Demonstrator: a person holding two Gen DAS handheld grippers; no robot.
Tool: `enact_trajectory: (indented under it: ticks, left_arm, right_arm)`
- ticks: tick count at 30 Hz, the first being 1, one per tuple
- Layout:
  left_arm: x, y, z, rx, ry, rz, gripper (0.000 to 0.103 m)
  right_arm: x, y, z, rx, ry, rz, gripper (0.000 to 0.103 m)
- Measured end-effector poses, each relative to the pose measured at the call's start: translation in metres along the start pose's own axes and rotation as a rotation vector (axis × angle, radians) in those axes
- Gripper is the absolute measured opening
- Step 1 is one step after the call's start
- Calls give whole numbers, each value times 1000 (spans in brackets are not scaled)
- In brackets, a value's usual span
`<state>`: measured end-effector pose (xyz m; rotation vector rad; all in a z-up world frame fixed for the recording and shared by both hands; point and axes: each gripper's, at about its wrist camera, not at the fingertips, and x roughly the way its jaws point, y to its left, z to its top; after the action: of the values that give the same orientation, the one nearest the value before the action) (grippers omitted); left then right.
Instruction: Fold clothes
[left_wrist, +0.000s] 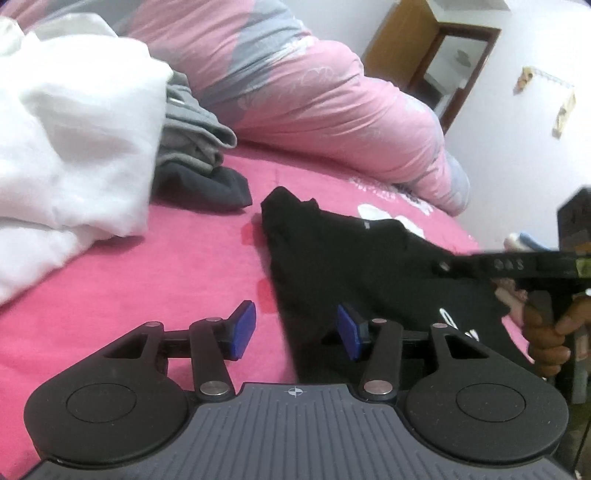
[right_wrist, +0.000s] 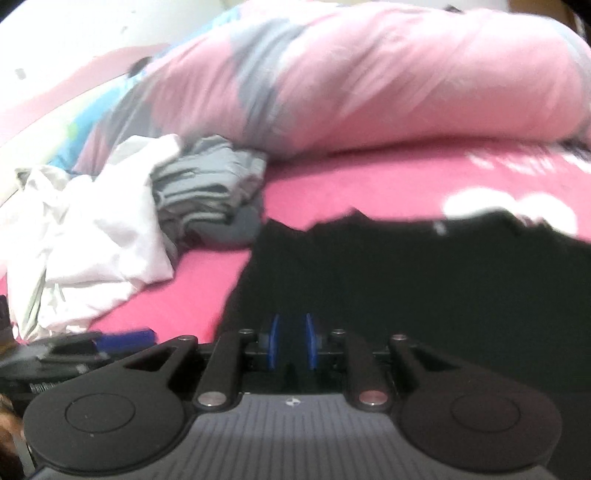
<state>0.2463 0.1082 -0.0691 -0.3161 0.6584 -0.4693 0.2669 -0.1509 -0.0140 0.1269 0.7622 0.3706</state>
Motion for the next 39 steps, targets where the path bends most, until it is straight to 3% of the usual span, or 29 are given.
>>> enact_trajectory:
  ticks: [4,6,8,14,16,18,19,24,26,31,34,39]
  left_arm:
    - [24,-3,-11,28,16,31,49]
    - [27,-3,-15,44,18,44,49]
    - [26,-2,-15,41,16,41,49]
    - [24,0,-18,37,14,38,49]
    - [25,0,-18,37,12,37,49]
    - [25,0,-19,35,11,36,49]
    - [24,1,-19,33,10,34,49]
    - [25,1,-19,28,9,32,49]
    - [25,1,-19,28,8,32,48]
    - [25,3,-19,22,7,29,48]
    - [25,3,-19,20,7,27,48]
    - [25,4,-18,19,7,26,48]
  right_arm:
    - [39,0,17,-17,-6,-47,19]
    - [55,-16,23,48,-14,-85,33]
    - [67,-38,29,142,-23,-116,35]
    - [90,-71,35,300,-4,-65,36]
    - [96,-71,34,305,-2,-27,31]
    - [100,-65,32,276,4,-3,4]
    - [99,-63,31,264,-5,-16,2]
    - [63,-54,20,246,-188,-79,2]
    - [59,-52,14,246,-218,-135,2]
    - [68,-67,3,344,-205,-223,2]
    - [75,-72,0,347,-185,-278,2]
    - [81,-82,1,302,-123,-288,5]
